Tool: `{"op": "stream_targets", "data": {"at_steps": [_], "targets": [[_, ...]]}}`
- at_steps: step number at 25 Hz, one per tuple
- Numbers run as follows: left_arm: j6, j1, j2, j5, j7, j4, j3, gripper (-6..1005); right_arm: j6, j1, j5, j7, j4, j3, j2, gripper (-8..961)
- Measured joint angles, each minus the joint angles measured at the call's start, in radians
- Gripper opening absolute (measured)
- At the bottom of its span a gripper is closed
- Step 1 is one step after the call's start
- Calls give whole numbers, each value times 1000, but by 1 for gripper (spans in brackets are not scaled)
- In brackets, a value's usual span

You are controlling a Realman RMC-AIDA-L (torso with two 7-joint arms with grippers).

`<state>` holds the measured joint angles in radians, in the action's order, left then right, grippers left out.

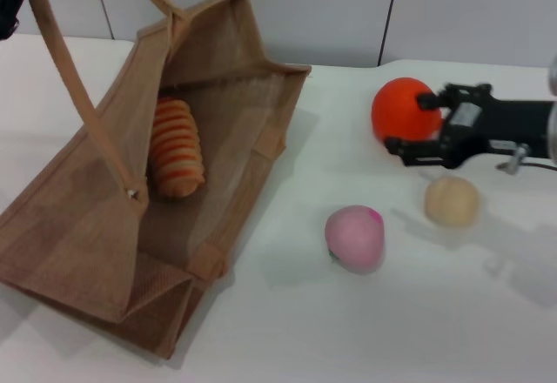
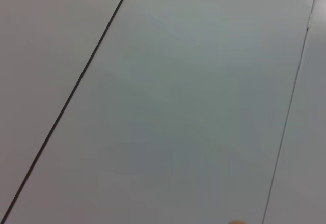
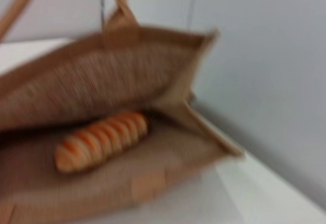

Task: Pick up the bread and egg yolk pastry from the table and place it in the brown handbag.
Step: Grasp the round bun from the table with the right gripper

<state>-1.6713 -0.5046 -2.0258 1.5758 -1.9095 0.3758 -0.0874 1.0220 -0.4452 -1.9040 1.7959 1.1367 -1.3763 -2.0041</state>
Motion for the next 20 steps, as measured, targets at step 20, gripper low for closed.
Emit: {"op": "stream_targets", "data": {"at_steps": [20], "targets": [[23, -13, -3, -8, -21, -15, -8, 115, 97, -114, -317, 155, -200, 116, -9, 836]]}}
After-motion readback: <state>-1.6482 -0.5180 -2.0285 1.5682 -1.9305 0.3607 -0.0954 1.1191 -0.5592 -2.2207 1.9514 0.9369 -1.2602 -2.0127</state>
